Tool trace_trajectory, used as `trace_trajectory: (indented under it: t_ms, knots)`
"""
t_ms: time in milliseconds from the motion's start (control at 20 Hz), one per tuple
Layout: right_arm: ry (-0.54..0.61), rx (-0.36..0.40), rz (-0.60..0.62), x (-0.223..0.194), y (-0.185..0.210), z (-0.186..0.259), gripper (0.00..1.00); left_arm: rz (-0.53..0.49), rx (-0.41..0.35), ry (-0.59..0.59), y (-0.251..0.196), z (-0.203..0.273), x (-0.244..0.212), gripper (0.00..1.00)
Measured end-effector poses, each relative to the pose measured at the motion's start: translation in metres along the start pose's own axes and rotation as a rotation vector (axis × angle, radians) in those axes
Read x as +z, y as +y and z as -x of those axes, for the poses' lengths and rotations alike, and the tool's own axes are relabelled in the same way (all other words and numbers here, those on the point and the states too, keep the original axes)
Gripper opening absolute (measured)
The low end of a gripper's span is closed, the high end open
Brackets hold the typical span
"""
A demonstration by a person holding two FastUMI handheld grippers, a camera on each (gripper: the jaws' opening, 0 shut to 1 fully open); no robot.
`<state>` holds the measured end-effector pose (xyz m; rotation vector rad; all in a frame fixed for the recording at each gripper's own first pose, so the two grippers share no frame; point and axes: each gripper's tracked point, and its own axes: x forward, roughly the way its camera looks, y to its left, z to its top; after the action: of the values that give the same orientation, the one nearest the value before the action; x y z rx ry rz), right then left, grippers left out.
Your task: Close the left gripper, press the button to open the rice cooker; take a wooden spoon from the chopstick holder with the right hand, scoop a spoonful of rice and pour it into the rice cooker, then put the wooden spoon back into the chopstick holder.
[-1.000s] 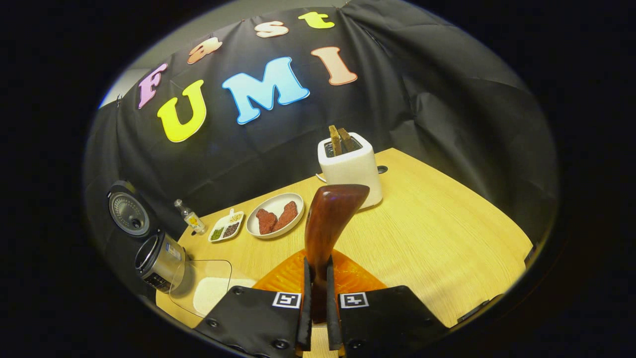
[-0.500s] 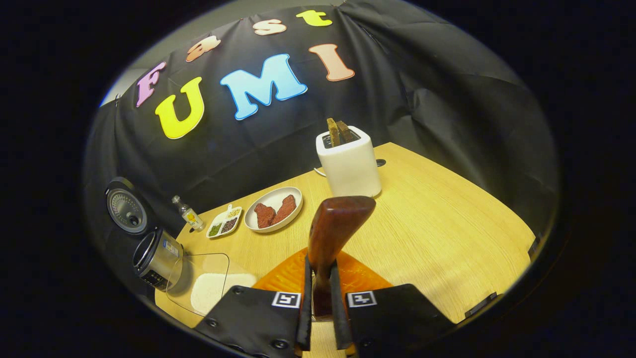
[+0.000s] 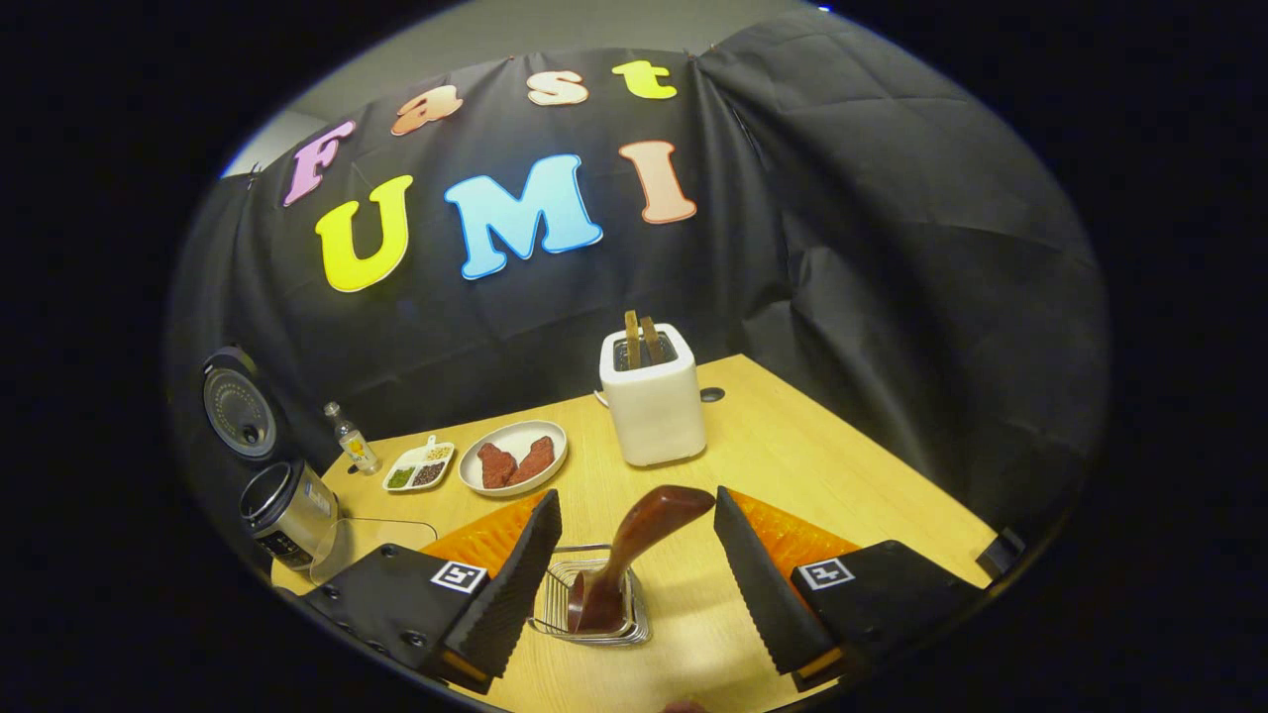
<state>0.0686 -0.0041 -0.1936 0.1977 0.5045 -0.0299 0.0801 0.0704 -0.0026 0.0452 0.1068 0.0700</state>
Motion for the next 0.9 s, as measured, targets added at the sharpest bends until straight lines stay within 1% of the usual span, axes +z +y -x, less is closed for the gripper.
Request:
trace_trajectory:
  t_ms: [250,300,350,400,500,700,750,800,850,900]
  knots:
    - [-0.126,0.002,0.16,0.051,0.005,0.032,0.98,-0.023,0.035,-0.025,0.02,-0.024,0.024,0.8]
    - [-0.145,0.007,0.175,0.06,0.009,0.037,0.98,-0.022,0.038,-0.027,0.023,-0.03,0.028,0.83]
    - [-0.158,0.01,0.183,0.064,0.011,0.043,0.98,-0.023,0.044,-0.025,0.027,-0.037,0.032,0.86]
    - [-0.165,0.013,0.18,0.069,0.014,0.047,0.98,-0.026,0.05,-0.023,0.031,-0.044,0.034,0.86]
    - [-0.175,0.025,0.167,0.074,0.022,0.054,0.98,-0.03,0.057,-0.019,0.036,-0.061,0.038,0.8]
    - [-0.199,0.018,0.172,0.076,0.029,0.066,0.98,-0.031,0.057,-0.026,0.047,-0.098,0.052,0.8]
    - [-0.199,0.01,0.172,0.074,0.029,0.066,0.98,-0.03,0.056,-0.026,0.05,-0.109,0.054,0.83]
    - [-0.193,0.009,0.168,0.072,0.031,0.066,0.98,-0.025,0.054,-0.026,0.053,-0.121,0.057,0.8]
    - [-0.187,0.008,0.162,0.068,0.033,0.067,0.98,-0.017,0.051,-0.027,0.056,-0.133,0.061,0.83]
    - [-0.184,0.003,0.159,0.066,0.035,0.067,0.98,-0.009,0.047,-0.031,0.06,-0.148,0.065,0.8]
